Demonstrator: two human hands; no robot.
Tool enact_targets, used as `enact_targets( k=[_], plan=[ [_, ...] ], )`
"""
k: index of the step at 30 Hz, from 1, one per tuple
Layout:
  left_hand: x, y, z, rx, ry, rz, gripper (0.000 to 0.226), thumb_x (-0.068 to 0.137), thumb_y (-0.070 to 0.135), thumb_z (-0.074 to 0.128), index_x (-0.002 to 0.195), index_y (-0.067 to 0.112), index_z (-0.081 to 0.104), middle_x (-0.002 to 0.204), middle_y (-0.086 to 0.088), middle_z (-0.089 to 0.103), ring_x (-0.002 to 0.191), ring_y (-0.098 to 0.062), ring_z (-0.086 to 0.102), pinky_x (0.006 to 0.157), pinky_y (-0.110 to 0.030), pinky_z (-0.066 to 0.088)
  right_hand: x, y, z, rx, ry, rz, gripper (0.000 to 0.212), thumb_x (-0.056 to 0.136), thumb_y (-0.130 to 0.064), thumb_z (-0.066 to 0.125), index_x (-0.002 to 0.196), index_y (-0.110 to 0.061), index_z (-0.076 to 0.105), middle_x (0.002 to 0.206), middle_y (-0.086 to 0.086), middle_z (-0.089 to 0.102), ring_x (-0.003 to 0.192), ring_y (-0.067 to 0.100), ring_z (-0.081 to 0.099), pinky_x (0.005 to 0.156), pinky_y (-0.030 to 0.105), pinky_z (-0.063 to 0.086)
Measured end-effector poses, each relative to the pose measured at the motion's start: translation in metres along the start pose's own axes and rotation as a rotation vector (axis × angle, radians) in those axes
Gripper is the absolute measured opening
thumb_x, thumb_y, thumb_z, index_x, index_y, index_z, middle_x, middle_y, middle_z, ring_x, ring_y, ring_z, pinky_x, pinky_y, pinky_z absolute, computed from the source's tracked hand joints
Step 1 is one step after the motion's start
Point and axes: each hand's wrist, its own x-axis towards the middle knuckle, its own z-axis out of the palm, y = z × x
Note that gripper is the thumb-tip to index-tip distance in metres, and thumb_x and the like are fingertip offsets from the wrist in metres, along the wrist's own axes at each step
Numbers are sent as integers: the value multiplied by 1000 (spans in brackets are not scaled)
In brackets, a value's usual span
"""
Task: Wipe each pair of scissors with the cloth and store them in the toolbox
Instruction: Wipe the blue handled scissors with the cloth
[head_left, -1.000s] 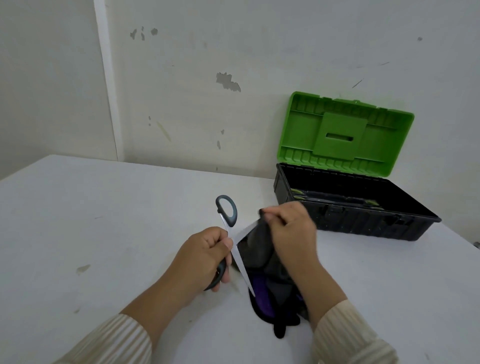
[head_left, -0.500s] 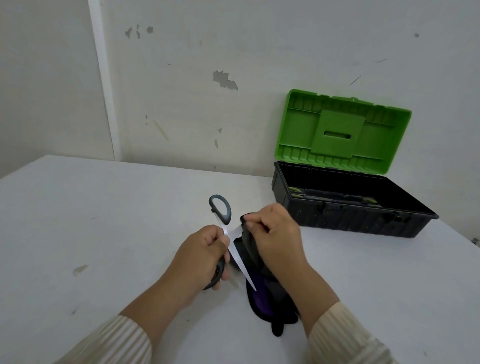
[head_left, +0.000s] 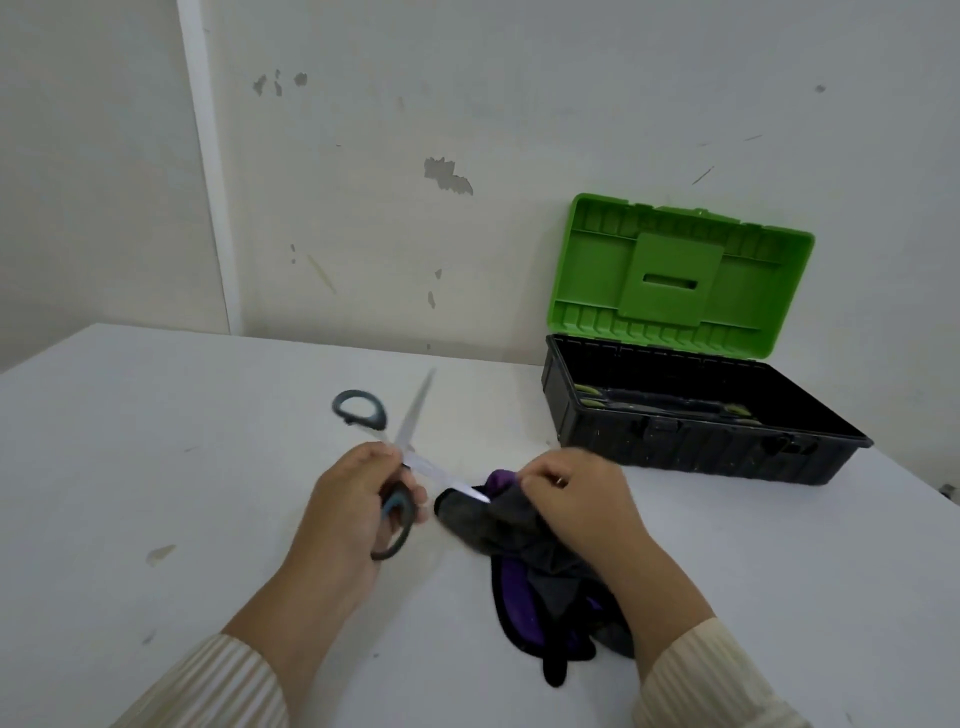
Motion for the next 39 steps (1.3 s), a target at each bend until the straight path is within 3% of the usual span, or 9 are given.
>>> enact_targets(
  k=[5,9,15,18,22,30,33,37,39],
  plan=[
    [11,1,-5,-356,142,-23,24,96,12,45,74,8,55,58,-3,51,55,-16,53,68,-31,49,-24,-47,24,448,-344,41,17,86,-32,60,77,-20,67,65,-1,61,57,8,55,58,24,47],
    [2,-14,6,-250,71,-61,22,96,14,46,78,10,59,66,-4,58,65,-18,55,66,-33,46,-28,-61,40,610,-315,38,12,87,-18,61,97,-14,67,61,-12,55,53,-4,49,54,11,40],
    [10,1,-2,-321,110,-19,9,92,15,55,83,12,58,74,-5,59,66,-18,56,71,-33,50,-20,-47,15,655,-296,203,8,84,-9,62,85,-8,70,54,-5,55,39,2,44,41,13,37],
    [13,7,-14,-189,85,-9,7,92,12,56,91,10,63,73,-4,64,58,-13,60,62,-29,56,-16,-41,5,707,-231,240,9,84,-9,61,85,-10,70,59,3,55,41,7,41,40,17,35],
    [0,-6,0,71,-96,-78,11,88,4,60,97,4,67,71,-6,73,62,-12,69,59,-23,59,-13,-37,7,730,-103,253,9,87,-12,59,89,-13,68,66,8,60,46,8,48,43,21,44],
    [-10,-17,7,138,-201,-164,14,90,6,58,97,6,70,87,-11,77,77,-14,74,61,-21,57,-12,-34,13,676,-108,248,12,87,-12,58,92,-13,69,64,6,61,47,7,51,47,23,48],
    [-14,-17,11,188,-198,-127,14,90,6,59,97,7,71,88,-10,77,79,-14,74,65,-22,57,-11,-35,5,516,-89,196,15,88,-23,58,90,-15,70,65,9,63,51,7,53,52,26,49],
    [-23,-20,23,327,-236,-26,12,86,4,63,90,9,72,77,-4,76,75,-15,72,69,-24,57,-6,-34,-15,298,140,94,30,85,-40,58,82,-12,68,79,-1,67,73,8,59,69,24,45],
    [-29,-22,34,409,-260,46,14,84,4,66,87,15,74,71,-2,73,71,-15,68,70,-26,55,-2,-28,-26,343,215,142,24,82,-38,62,73,-17,68,63,-10,62,59,0,53,60,21,43]
  ],
)
